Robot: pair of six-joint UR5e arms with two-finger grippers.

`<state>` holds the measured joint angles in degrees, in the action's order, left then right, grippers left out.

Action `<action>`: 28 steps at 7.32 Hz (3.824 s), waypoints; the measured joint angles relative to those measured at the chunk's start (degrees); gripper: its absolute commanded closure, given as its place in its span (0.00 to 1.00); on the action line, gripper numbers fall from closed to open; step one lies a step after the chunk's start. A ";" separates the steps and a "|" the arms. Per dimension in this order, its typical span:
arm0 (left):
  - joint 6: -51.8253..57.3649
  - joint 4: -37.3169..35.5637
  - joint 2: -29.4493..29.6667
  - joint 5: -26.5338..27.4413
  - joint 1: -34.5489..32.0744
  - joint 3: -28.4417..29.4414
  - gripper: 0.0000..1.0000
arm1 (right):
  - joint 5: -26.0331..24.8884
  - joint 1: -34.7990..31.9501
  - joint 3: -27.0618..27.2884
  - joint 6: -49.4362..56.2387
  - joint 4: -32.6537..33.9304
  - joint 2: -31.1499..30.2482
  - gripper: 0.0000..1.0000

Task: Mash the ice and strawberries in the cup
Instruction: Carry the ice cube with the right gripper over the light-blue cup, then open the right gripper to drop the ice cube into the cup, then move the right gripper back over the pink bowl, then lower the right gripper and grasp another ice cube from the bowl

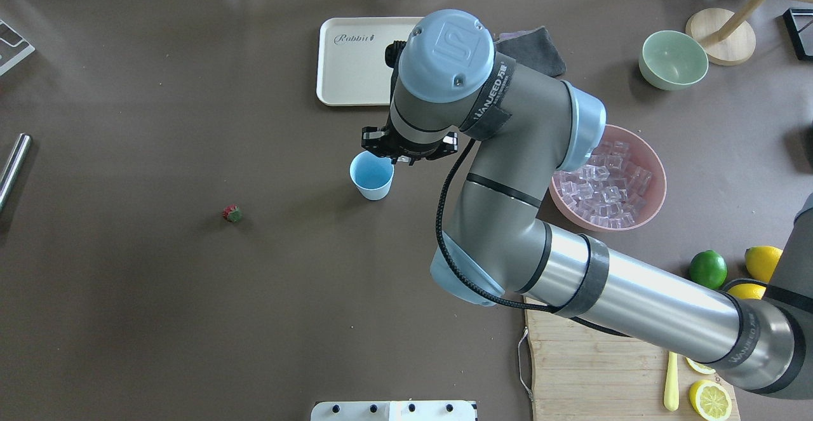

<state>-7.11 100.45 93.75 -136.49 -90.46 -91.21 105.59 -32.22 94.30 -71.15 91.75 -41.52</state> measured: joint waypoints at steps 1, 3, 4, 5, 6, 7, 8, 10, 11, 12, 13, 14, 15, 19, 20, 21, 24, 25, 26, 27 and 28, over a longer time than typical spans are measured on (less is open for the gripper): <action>-0.01 0.01 -0.01 0.00 0.01 0.09 0.02 | -1.93 1.13 -3.37 -2.02 -4.08 1.08 0.83; -0.03 0.01 0.02 0.02 0.13 0.34 0.02 | -2.94 1.79 -5.80 -3.24 -7.40 1.84 0.81; -0.07 0.01 0.02 0.05 0.16 0.38 0.02 | -3.07 1.86 -6.13 -3.24 -7.74 1.77 0.46; -0.09 0.01 0.05 0.08 0.18 0.40 0.02 | -3.12 1.88 -6.44 -3.02 -7.87 1.69 0.26; -0.09 0.01 0.08 0.08 0.19 0.41 0.02 | -3.12 1.90 -6.59 -2.77 -8.09 1.74 0.26; -0.10 0.01 0.10 0.07 0.22 0.42 0.02 | -3.13 1.90 -6.64 -2.80 -8.56 1.81 0.16; -0.10 0.01 0.11 0.03 0.25 0.42 0.02 | -3.17 1.90 -6.71 -2.90 -9.07 1.80 0.16; -0.10 0.01 0.11 0.00 0.23 0.34 0.02 | -2.69 1.46 -6.32 -2.24 -9.09 1.15 0.18; -0.10 0.01 0.14 0.00 0.22 0.24 0.02 | -1.53 0.41 -4.86 -0.67 -8.72 -0.91 0.18; -0.12 0.01 0.17 0.00 0.23 0.14 0.02 | 0.92 -1.83 -1.06 2.94 -7.59 -5.10 0.18; -0.33 0.01 0.17 0.00 0.22 0.01 0.02 | 4.69 -5.26 4.45 8.05 -5.05 -10.62 0.20; -0.64 0.03 0.15 0.00 0.22 -0.16 0.02 | 8.14 -9.04 9.84 13.16 -2.25 -16.53 0.20; -0.80 0.07 0.14 0.00 0.24 -0.14 0.02 | 10.02 -12.20 14.09 17.48 -0.62 -22.78 0.20; -0.96 0.11 0.18 0.00 0.24 -0.43 0.02 | 10.24 -15.35 18.82 22.04 -0.17 -36.67 0.32; -0.97 0.10 0.22 0.00 0.25 -0.60 0.02 | 10.10 -14.42 17.84 22.76 -0.22 -36.76 0.32; -1.04 0.10 0.26 0.00 0.27 -0.67 0.02 | 9.80 -13.36 16.72 24.13 -0.27 -36.48 0.32; -1.30 0.18 0.29 0.00 0.28 -0.79 0.02 | 8.76 -12.31 14.47 25.67 -0.41 -36.00 0.48; -1.32 0.18 0.35 0.00 0.28 -0.79 0.02 | 8.39 -12.20 13.93 25.75 -0.42 -35.87 0.48; -1.33 0.19 0.43 0.00 0.28 -0.76 0.02 | 8.19 -12.08 13.64 25.78 -0.43 -35.80 0.48; -1.33 0.19 0.50 0.00 0.28 -0.76 0.02 | 7.92 -11.93 13.38 25.78 -0.43 -35.77 0.48; -1.33 0.19 0.53 0.00 0.28 -0.77 0.02 | 7.62 -11.75 13.10 25.72 -0.43 -35.74 0.48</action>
<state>-8.44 100.64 94.28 -136.49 -90.18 -91.98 113.21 -43.97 107.41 -45.43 91.32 -77.27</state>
